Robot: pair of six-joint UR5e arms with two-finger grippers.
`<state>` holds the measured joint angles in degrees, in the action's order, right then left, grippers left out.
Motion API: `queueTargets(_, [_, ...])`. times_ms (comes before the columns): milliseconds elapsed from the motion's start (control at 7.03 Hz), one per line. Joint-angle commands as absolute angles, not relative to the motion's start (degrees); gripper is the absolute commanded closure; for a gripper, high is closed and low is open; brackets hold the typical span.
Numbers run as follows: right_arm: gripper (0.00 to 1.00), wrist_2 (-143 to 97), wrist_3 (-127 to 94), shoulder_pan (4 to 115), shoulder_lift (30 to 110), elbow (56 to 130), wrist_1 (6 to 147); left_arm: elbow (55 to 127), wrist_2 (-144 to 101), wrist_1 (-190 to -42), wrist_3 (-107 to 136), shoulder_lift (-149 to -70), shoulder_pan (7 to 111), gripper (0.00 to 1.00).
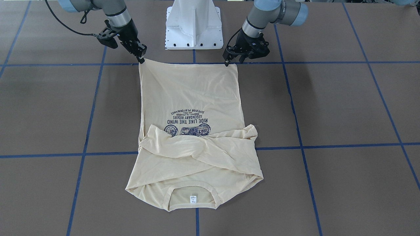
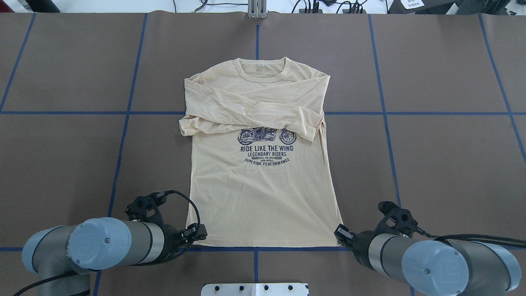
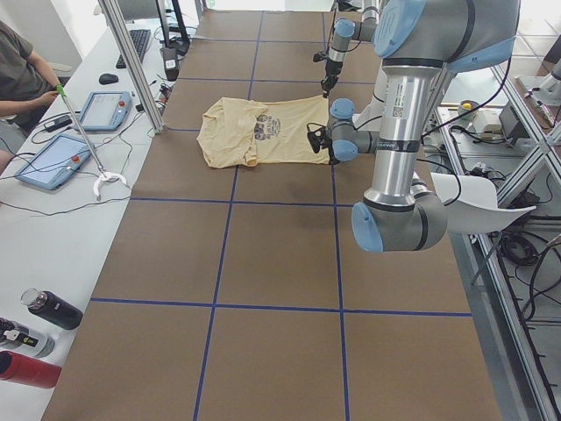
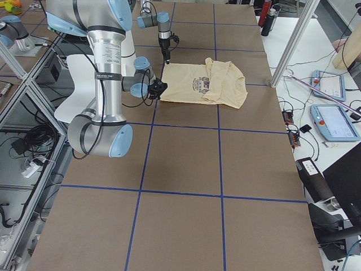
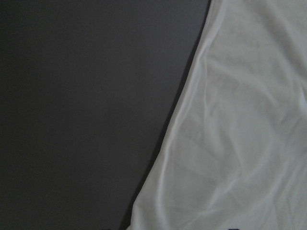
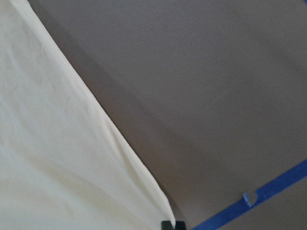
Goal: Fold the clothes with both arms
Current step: 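Grasp both near hem corners with the left and right grippers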
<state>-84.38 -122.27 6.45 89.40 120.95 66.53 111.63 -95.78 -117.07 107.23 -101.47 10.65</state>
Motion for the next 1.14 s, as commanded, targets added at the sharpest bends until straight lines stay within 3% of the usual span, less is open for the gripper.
queueTargets(0, [0.96, -84.4, -122.3, 6.5, 89.5, 120.9, 66.5, 111.0, -95.1, -117.1, 107.7, -101.7, 9.8, 0.24])
queueTargets(853, [0.96, -84.3, -122.3, 6.6, 89.6, 121.0, 66.5, 110.9, -93.8, -117.1, 107.8, -101.5, 10.5, 0.35])
queueTargets(995, [0.96, -84.3, -122.3, 6.6, 89.6, 121.0, 66.5, 110.9, -93.8, -117.0, 108.1, -101.6, 10.5, 0.58])
